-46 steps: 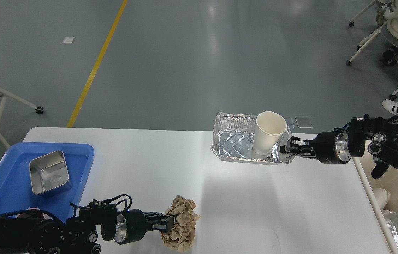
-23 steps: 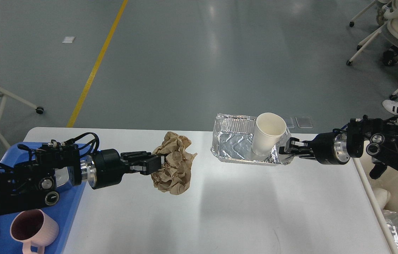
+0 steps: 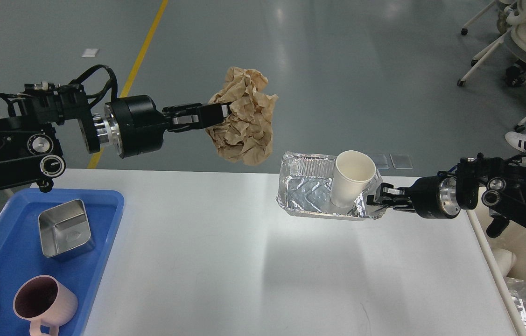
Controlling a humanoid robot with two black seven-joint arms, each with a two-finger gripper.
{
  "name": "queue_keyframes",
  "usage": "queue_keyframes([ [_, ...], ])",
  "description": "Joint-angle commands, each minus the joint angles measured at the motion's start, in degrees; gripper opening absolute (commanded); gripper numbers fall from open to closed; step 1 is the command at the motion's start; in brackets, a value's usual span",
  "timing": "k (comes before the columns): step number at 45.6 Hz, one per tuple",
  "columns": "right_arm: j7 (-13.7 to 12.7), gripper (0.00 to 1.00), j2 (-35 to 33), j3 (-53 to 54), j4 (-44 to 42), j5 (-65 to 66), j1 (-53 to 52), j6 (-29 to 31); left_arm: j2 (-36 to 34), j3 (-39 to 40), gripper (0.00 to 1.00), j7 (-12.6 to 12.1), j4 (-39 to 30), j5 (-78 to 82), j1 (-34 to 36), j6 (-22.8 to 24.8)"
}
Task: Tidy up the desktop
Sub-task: 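Lift the paper bag and release it into the foil tray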
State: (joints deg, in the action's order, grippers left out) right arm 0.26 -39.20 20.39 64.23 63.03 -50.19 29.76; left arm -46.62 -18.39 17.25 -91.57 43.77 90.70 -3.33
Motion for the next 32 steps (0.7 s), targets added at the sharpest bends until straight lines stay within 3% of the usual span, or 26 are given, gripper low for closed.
queue_keyframes([
  [1, 0.0, 0.00, 0.1, 0.1, 0.0, 0.0, 0.0, -0.1, 1.6, -0.6, 0.01, -0.2, 2.0, -0.5, 2.0, 0.8],
  [7, 0.0, 0.00, 0.1, 0.3, 0.2, 0.0, 0.0, -0.1, 6.3, -1.6, 0.02, -0.5, 6.8, -0.8, 1.3, 2.5],
  [23, 0.1, 0.00, 0.0, 0.5, 0.3, 0.0, -0.2, -0.1, 28.0, -3.6, 0.05, -0.6, 26.7, -1.1, -6.9, 2.2],
  [32, 0.1, 0.00, -0.3, 0.5, 0.3, 0.0, -0.2, -0.1, 33.6, -3.1, 0.08, -0.7, 31.4, -1.1, -11.0, 1.6],
])
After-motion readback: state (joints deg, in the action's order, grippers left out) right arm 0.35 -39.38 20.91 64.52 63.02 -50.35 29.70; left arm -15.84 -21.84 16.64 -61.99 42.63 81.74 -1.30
